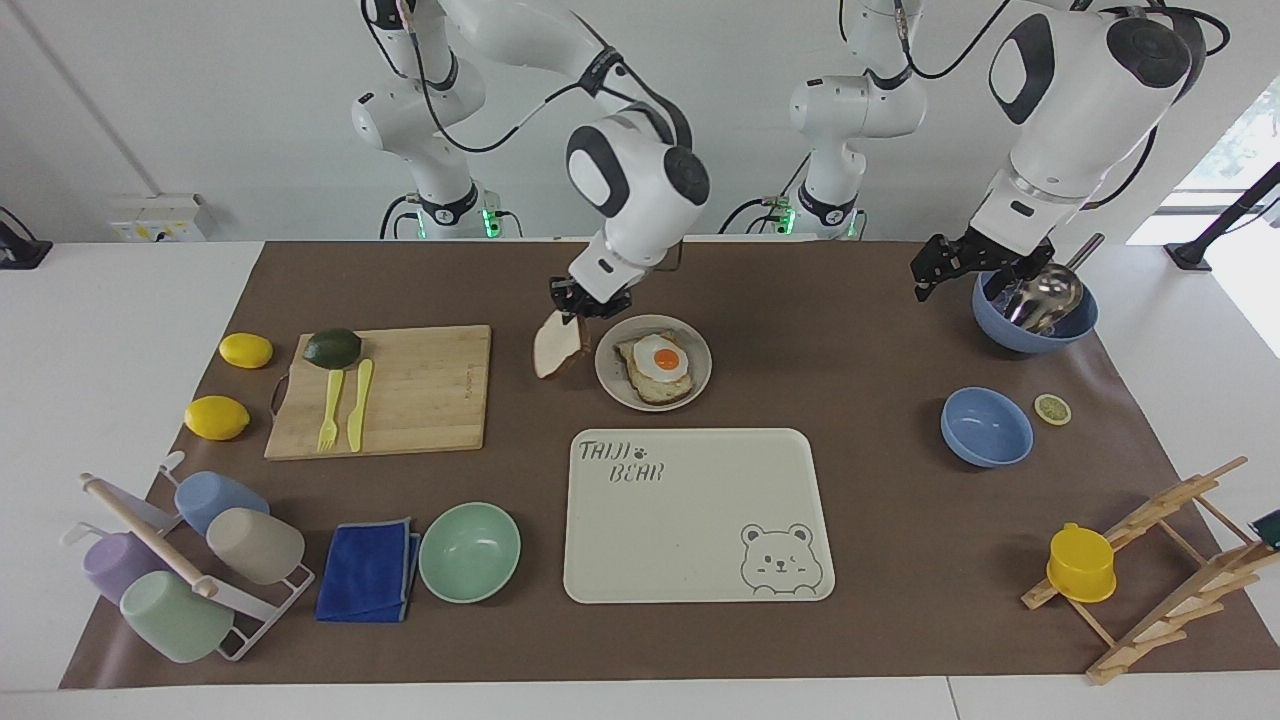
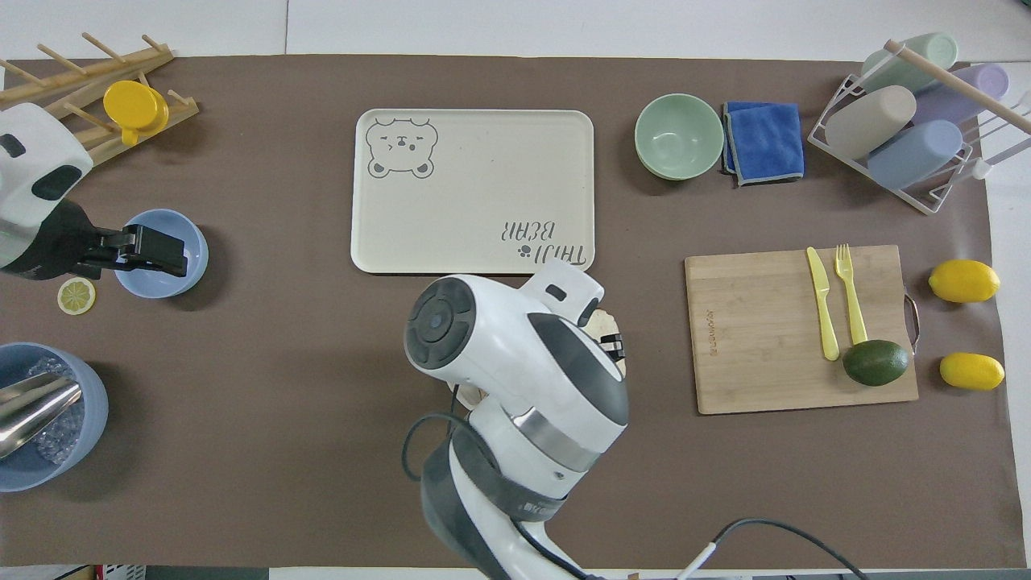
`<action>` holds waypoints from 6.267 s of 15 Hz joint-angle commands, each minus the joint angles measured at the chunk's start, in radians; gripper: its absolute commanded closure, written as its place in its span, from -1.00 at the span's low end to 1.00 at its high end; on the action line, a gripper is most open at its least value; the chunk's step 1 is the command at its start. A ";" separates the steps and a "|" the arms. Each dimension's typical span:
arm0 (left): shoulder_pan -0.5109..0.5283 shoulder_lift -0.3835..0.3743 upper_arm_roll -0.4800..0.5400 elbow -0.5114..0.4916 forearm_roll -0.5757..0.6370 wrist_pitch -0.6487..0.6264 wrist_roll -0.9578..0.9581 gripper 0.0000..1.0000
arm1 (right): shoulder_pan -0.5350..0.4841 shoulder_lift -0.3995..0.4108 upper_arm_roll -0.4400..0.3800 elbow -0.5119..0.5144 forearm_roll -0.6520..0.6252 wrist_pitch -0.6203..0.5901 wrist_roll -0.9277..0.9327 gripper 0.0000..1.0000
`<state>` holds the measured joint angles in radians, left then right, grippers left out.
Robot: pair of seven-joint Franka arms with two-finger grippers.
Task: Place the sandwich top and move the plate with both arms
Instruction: 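Carry the bread slice over the egg toast and lower it on top, then withdraw the right gripper while the left gripper reaches the grey plate rim, then grip the grey plate rim with the left gripper and slide it onto the tray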
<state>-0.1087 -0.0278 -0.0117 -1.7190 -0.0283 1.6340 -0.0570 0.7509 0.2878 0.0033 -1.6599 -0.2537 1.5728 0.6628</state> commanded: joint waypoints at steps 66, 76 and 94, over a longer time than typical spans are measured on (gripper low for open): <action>-0.494 0.128 -0.014 -0.600 -0.367 0.794 -0.259 0.29 | -0.613 -0.305 -0.118 0.058 0.198 -0.132 -0.606 -1.00; -0.470 0.120 -0.014 -0.580 -0.374 0.767 -0.254 1.00 | -0.621 -0.312 -0.120 0.052 0.200 -0.137 -0.650 -1.00; -0.193 0.629 -0.011 0.275 -0.386 0.449 -0.247 1.00 | -0.614 -0.314 -0.114 0.058 0.208 -0.086 -0.664 -1.00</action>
<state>-0.3156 0.5017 -0.0187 -1.5712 -0.3964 2.1089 -0.3107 0.1410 -0.0157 -0.1097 -1.5941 -0.0804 1.4604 0.0165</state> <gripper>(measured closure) 0.952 0.000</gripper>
